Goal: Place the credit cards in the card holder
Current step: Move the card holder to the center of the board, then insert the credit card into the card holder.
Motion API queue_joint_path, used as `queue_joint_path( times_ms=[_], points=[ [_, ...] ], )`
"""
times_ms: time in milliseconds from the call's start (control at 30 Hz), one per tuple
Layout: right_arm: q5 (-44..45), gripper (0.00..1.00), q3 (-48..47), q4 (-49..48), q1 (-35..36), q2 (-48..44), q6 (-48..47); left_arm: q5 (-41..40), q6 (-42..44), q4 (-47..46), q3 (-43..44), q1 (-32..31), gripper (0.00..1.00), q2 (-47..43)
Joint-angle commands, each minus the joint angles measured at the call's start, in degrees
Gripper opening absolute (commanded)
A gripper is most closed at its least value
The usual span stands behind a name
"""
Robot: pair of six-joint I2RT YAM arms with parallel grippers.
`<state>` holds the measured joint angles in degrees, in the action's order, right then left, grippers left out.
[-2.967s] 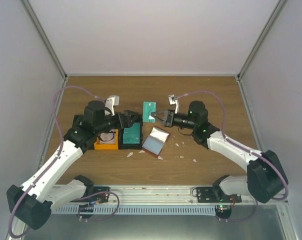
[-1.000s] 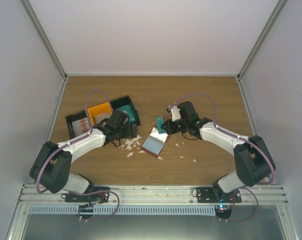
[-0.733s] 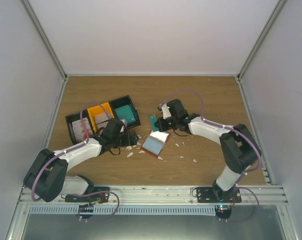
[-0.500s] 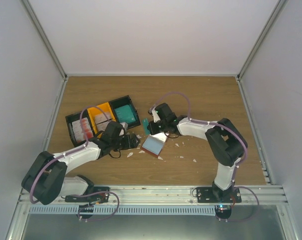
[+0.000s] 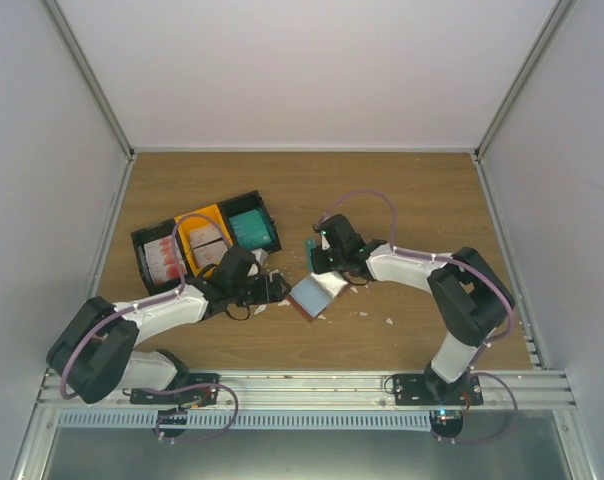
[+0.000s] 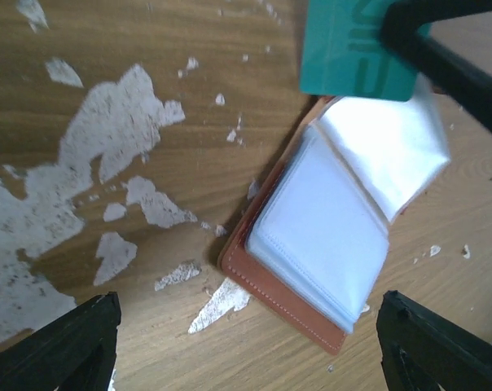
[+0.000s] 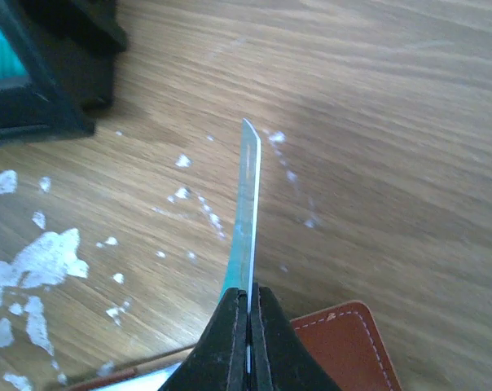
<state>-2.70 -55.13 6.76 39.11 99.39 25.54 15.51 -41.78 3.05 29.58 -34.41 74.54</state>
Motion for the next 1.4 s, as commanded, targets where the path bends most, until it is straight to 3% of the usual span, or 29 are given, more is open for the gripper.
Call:
queue_joint_path(
  times_ms=[0,267,400,667,967,1367],
  points=[
    [6.3,0.00,4.1,6.6,-0.5,-2.5,5.3,0.6,-1.8,-2.9,1.2,-2.3,0.85,2.8],
    [6.4,0.00,9.6,8.9,-0.4,-9.1,12.5,1.0,-3.6,-4.7,3.8,-7.3,0.71,8.0],
    [0.6,0.01,11.3,6.5,-1.5,-13.8,10.6,-0.2,-4.2,-4.3,5.4,-9.0,0.62,10.8],
    [-20.1,0.02,13.7,0.3,-7.7,-23.1,5.9,-7.2,-5.0,1.7,8.0,-10.8,0.56,12.2],
    [-30.0,0.02,26.7,-4.5,-7.7,-27.9,13.8,-7.6,-5.4,4.2,8.5,-13.0,0.47,12.4],
    [-28.9,0.01,31.4,-8.0,-8.5,-25.2,16.5,-10.8,-7.8,7.2,9.0,-15.5,0.40,14.5]
  ],
)
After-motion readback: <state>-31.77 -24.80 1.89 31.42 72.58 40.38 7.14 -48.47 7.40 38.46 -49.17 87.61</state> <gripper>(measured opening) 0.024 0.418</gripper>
